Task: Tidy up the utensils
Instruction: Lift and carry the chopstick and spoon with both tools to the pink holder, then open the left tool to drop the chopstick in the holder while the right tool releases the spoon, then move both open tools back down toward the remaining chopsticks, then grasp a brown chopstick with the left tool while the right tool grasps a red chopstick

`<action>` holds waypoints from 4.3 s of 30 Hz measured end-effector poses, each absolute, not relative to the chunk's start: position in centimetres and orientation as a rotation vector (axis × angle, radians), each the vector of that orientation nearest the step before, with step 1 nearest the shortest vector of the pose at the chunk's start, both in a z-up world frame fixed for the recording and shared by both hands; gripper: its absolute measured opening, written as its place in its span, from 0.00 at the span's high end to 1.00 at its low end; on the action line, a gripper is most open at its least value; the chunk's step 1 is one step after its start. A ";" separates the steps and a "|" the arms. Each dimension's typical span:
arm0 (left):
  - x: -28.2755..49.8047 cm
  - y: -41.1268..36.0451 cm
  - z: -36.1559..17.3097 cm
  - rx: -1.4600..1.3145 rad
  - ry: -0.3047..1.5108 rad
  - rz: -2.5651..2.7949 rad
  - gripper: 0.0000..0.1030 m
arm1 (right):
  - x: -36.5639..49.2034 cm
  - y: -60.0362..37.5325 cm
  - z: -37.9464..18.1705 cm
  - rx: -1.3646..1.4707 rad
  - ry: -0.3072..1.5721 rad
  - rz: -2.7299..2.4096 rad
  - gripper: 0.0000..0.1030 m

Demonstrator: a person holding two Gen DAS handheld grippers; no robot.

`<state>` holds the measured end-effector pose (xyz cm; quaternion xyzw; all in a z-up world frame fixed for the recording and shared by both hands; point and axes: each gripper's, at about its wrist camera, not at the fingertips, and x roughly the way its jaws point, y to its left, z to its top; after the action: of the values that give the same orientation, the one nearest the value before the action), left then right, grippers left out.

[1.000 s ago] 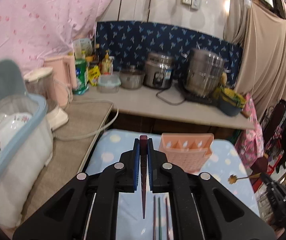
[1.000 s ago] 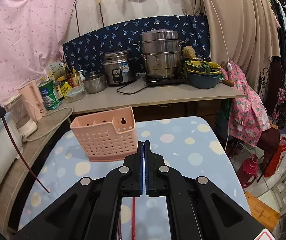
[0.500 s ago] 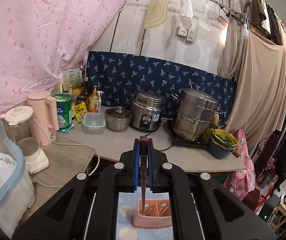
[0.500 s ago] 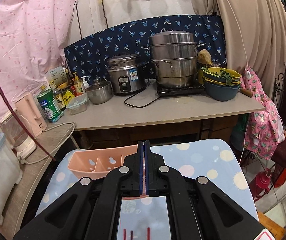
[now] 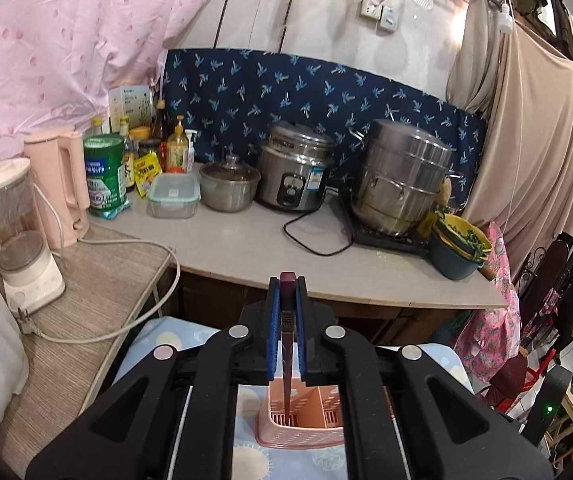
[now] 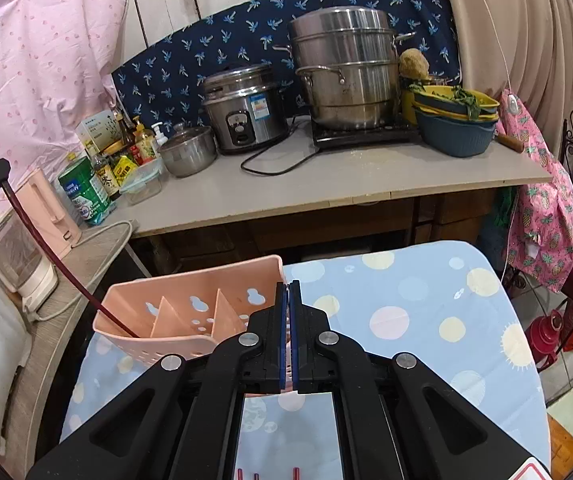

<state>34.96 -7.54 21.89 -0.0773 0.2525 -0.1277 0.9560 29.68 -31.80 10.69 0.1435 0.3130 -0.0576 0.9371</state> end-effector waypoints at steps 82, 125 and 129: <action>8.1 -2.8 -3.7 0.053 0.960 -0.249 0.44 | 1.6 -23.1 -3.8 0.256 0.871 -0.141 0.93; 8.0 1.5 2.6 -0.065 0.898 -0.226 0.93 | -0.5 -25.5 3.7 0.264 0.690 -0.172 0.93; 8.1 1.8 4.4 -0.065 0.861 -0.223 0.93 | -0.6 -25.7 5.9 0.252 0.638 -0.169 0.93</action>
<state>8.11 1.76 4.42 -0.0314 0.4163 -0.1076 0.9023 -0.58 -25.70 5.95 0.1233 0.3123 -0.0828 0.9383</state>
